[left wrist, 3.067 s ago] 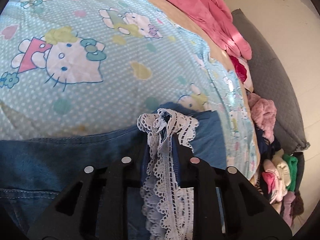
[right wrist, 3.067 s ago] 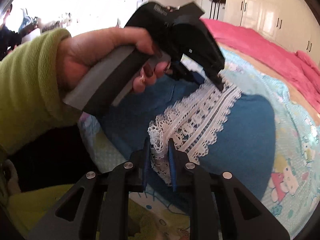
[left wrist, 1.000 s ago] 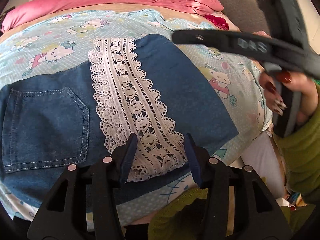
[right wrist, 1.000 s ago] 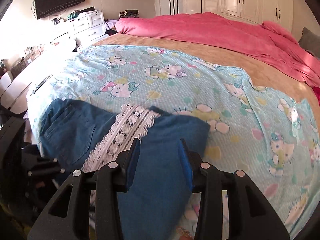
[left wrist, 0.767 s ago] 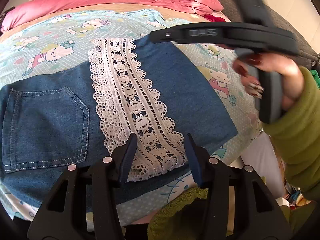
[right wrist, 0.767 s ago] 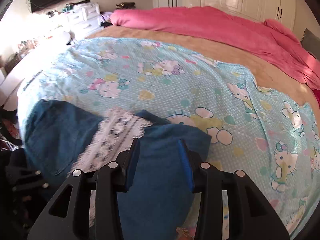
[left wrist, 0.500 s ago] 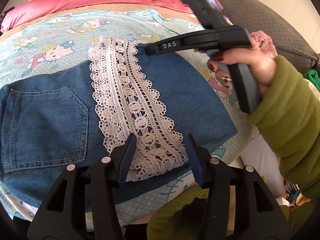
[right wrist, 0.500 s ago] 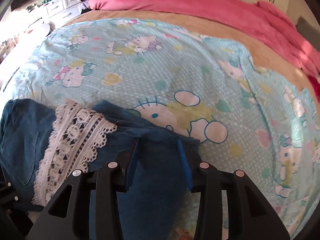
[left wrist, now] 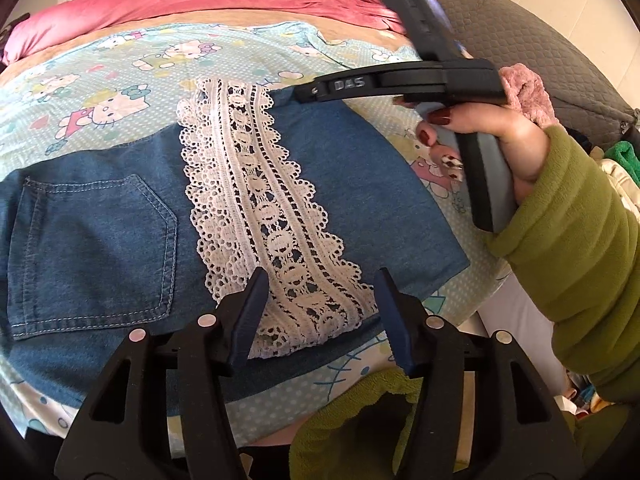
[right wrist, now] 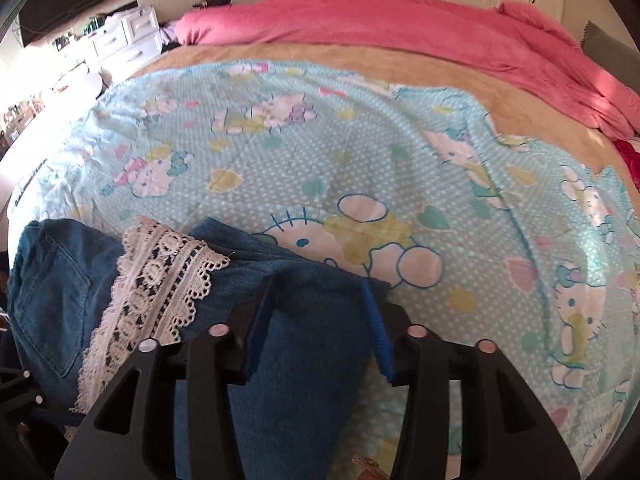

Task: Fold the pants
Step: 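Move both tools along the folded pants toward the elastic cuffs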

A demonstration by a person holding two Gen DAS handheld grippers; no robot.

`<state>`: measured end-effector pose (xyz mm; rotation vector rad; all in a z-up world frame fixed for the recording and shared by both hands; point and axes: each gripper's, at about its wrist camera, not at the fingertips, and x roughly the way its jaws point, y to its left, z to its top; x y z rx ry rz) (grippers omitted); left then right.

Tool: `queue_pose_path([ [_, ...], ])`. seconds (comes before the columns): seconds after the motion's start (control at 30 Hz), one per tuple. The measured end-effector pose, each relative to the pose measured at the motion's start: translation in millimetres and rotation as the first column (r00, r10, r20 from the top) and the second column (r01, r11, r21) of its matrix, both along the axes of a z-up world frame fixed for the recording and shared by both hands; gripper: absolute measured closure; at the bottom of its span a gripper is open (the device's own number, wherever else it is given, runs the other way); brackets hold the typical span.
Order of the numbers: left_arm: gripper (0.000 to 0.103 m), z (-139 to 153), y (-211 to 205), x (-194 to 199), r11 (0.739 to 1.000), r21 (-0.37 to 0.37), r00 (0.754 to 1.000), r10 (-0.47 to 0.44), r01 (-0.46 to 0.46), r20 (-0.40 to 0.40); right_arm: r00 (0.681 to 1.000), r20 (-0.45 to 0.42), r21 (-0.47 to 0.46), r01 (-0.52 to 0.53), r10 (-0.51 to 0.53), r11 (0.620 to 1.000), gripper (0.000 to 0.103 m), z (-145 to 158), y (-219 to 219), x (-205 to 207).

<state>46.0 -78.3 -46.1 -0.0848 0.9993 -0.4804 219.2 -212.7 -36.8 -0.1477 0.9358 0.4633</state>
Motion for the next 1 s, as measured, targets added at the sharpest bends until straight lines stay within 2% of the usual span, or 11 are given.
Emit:
queue_pose_path([
  [0.1,0.052,1,1,-1,1.000,-0.002,1.000,0.004,-0.004,-0.001,1.000,0.016,0.032,0.005,-0.005,0.999,0.050,10,-9,-8],
  [0.13,0.051,1,2,-1,1.000,-0.005,1.000,0.004,-0.004,-0.002,1.000,0.021,0.037,0.004,-0.005,0.999,0.042,13,-11,-11],
  [0.17,0.051,2,2,-1,1.000,-0.005,1.000,0.005,-0.005,-0.001,1.000,0.029,0.041,0.008,-0.009,0.999,0.038,16,-14,-15],
  [0.27,0.047,4,2,-2,1.000,-0.002,1.000,0.009,-0.009,0.004,0.999,0.045,0.060,0.017,-0.019,0.998,0.034,24,-21,-23],
  [0.33,0.044,7,2,-1,1.000,0.001,1.000,0.015,-0.015,0.008,0.998,0.055,0.072,0.024,-0.028,0.997,0.026,29,-25,-28],
  [0.47,0.039,14,6,-2,0.999,0.002,0.999,0.034,-0.034,0.026,0.997,0.076,0.097,0.028,-0.035,0.995,0.025,41,-30,-38],
  [0.67,0.026,26,13,-5,0.998,0.008,0.996,0.063,-0.064,0.056,0.993,0.114,0.121,0.021,-0.035,0.992,0.025,62,-30,-48],
  [0.7,0.023,28,14,-7,0.998,0.013,0.996,0.064,-0.064,0.066,0.992,0.119,0.126,0.019,-0.034,0.992,0.020,65,-31,-49],
  [0.73,0.021,29,14,-8,0.998,0.017,0.995,0.064,-0.066,0.072,0.992,0.125,0.130,0.020,-0.036,0.991,0.009,67,-30,-50],
  [1.0,0.011,39,17,-12,0.995,0.026,0.990,0.096,-0.099,0.099,0.985,0.171,0.153,0.010,-0.037,0.988,0.007,93,-25,-55],
])
